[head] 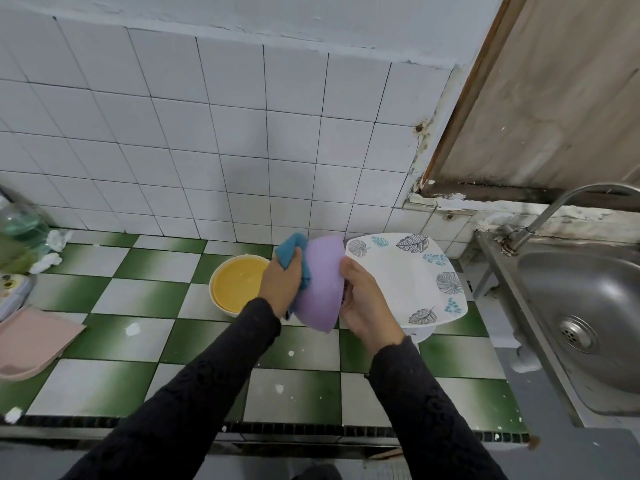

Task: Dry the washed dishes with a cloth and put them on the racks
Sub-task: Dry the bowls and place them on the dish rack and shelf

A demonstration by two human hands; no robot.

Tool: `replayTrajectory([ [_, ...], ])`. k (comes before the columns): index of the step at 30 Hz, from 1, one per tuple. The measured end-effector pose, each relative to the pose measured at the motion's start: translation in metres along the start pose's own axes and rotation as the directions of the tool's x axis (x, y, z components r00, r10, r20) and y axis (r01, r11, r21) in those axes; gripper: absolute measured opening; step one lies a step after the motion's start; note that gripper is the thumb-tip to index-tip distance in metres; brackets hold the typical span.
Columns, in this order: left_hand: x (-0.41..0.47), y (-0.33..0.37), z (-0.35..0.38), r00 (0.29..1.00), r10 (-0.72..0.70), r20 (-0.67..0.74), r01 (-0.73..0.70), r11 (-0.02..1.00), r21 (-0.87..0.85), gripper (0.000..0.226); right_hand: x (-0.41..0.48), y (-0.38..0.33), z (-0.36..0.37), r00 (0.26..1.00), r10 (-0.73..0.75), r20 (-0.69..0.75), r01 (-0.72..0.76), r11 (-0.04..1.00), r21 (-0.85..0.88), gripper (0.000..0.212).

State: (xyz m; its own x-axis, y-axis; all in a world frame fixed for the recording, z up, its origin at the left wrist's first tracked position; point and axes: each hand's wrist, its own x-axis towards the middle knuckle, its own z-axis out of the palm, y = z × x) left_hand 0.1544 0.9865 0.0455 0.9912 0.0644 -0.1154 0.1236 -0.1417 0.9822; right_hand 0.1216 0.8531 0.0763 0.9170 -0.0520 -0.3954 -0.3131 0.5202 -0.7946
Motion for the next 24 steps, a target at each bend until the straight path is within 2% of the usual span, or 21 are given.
replayTrajectory([
  [1,-0.001,0.0,0.0,1.0,0.011,-0.013,-0.011,0.998,0.06,0.037,0.0,0.002,-0.001,1.0,0.015,-0.005,-0.015,1.0,0.004,0.025],
  [2,-0.005,0.002,0.001,0.992,0.121,-0.02,-0.115,0.976,0.187,0.036,0.0,0.005,0.0,0.999,0.031,-0.009,-0.031,1.0,0.003,0.028],
  [3,-0.009,0.002,0.002,0.956,0.292,0.016,-0.282,0.903,0.326,0.04,0.0,0.007,0.001,0.999,0.044,-0.011,-0.045,0.999,-0.015,0.031],
  [4,-0.013,0.002,0.004,0.892,0.44,0.104,-0.439,0.788,0.432,0.046,0.001,0.009,0.003,0.999,0.04,-0.009,-0.04,0.998,-0.048,0.033],
  [5,-0.012,-0.001,0.005,0.841,0.508,0.184,-0.529,0.706,0.47,0.05,0.002,0.009,0.005,1.0,0.023,0.005,-0.023,0.994,-0.106,0.032],
  [6,-0.011,0.0,0.004,0.851,0.479,0.217,-0.523,0.734,0.433,0.049,0.001,0.007,0.008,1.0,-0.004,0.024,0.008,0.983,-0.184,0.032],
  [7,-0.008,0.005,0.002,0.896,0.397,0.199,-0.444,0.824,0.353,0.042,0.001,0.004,0.009,0.999,-0.036,0.036,0.045,0.962,-0.27,0.036],
  [9,0.0,0.012,-0.003,0.979,0.145,0.147,-0.166,0.976,0.143,0.026,0.005,-0.003,0.003,0.997,-0.075,0.021,0.077,0.908,-0.411,0.045],
  [10,0.004,0.015,-0.006,0.989,0.036,0.146,-0.045,0.997,0.063,0.028,0.006,-0.006,-0.001,0.995,-0.095,-0.016,0.08,0.9,-0.428,0.044],
  [12,0.009,0.016,-0.012,0.98,-0.106,0.168,0.116,0.992,-0.052,0.036,0.01,-0.008,-0.012,0.993,-0.092,-0.077,0.06,0.936,-0.347,0.032],
  [14,0.006,0.012,-0.015,0.969,-0.186,0.165,0.211,0.966,-0.151,0.033,0.012,-0.007,-0.021,0.989,-0.044,-0.141,0.015,0.979,-0.202,0.023],
  [17,0.003,-0.005,-0.016,0.973,-0.213,0.093,0.229,0.949,-0.217,0.029,0.013,0.0,-0.023,0.97,0.07,-0.232,-0.054,0.996,0.076,0.021],
  [18,0.001,-0.009,-0.016,0.976,-0.21,0.057,0.218,0.946,-0.242,0.027,0.01,0.004,-0.024,0.963,0.082,-0.256,-0.052,0.991,0.12,0.022],
  [19,0.0,-0.011,-0.015,0.976,-0.215,0.027,0.214,0.939,-0.269,0.026,0.011,0.01,-0.028,0.963,0.039,-0.266,-0.016,0.996,0.087,0.029],
  [20,-0.003,-0.013,-0.014,0.977,-0.214,-0.002,0.204,0.935,-0.29,0.026,0.011,0.014,-0.033,0.97,0.037,-0.241,-0.02,0.997,0.072,0.046],
  [21,-0.006,-0.014,-0.012,0.978,-0.205,-0.033,0.186,0.938,-0.293,0.028,0.018,0.023,-0.038,0.97,0.096,-0.225,-0.07,0.99,0.122,0.064],
  [22,-0.01,-0.015,-0.008,0.981,-0.178,-0.072,0.151,0.947,-0.284,0.031,0.03,0.029,-0.042,0.973,0.114,-0.199,-0.086,0.986,0.144,0.072],
  [23,-0.015,-0.017,-0.004,0.983,-0.148,-0.108,0.113,0.954,-0.277,0.036,0.031,0.027,-0.042,0.978,0.129,-0.165,-0.094,0.975,0.201,0.064],
  [24,-0.021,-0.019,0.0,0.985,-0.116,-0.132,0.076,0.96,-0.271,0.046,0.02,0.024,-0.037,0.977,0.087,-0.195,-0.042,0.974,0.222,0.044],
])
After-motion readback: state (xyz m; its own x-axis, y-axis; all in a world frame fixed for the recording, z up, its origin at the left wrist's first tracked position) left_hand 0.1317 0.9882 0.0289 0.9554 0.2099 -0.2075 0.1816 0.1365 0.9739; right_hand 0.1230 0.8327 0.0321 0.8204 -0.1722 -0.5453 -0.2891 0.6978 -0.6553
